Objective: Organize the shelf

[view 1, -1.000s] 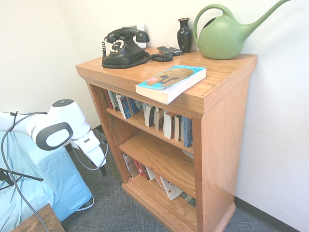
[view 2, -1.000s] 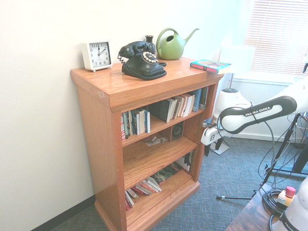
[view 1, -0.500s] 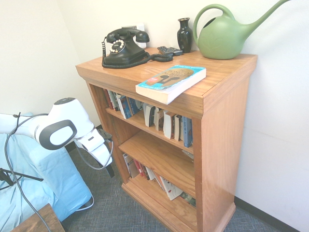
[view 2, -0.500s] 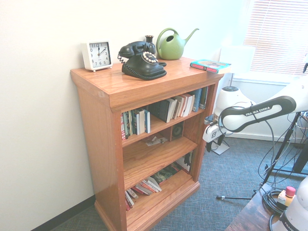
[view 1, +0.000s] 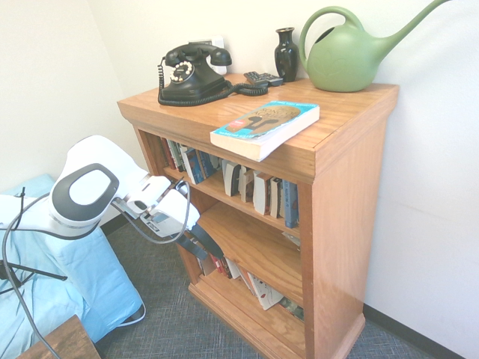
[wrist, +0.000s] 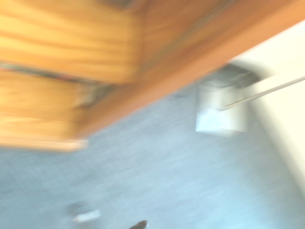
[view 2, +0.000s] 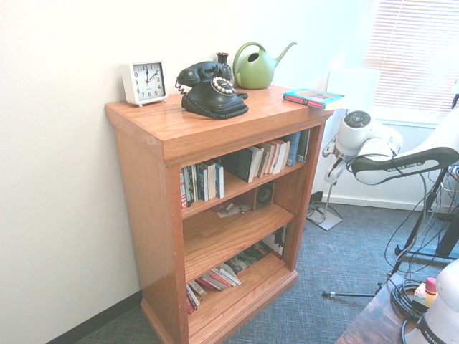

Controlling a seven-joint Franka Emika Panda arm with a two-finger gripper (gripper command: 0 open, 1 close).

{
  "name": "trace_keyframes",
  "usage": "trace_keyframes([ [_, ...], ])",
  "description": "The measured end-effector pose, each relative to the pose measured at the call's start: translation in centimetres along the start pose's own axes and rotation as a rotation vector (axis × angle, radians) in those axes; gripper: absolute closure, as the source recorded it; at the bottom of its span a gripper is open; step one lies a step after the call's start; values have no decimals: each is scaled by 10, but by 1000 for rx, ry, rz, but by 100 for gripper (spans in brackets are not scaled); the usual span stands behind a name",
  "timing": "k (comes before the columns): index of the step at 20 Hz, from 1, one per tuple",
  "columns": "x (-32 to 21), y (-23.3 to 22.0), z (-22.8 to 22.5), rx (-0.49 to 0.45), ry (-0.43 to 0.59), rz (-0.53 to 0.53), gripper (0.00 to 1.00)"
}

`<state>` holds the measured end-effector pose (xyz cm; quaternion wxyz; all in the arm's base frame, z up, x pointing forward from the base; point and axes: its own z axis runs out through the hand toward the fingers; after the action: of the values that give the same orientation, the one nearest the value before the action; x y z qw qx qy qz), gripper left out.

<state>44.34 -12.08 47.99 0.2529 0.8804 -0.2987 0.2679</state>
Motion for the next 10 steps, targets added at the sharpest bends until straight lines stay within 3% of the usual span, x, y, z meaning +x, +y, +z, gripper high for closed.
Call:
trace_keyframes([
  [10,29,43,-44,-169,414,-174,0],
])
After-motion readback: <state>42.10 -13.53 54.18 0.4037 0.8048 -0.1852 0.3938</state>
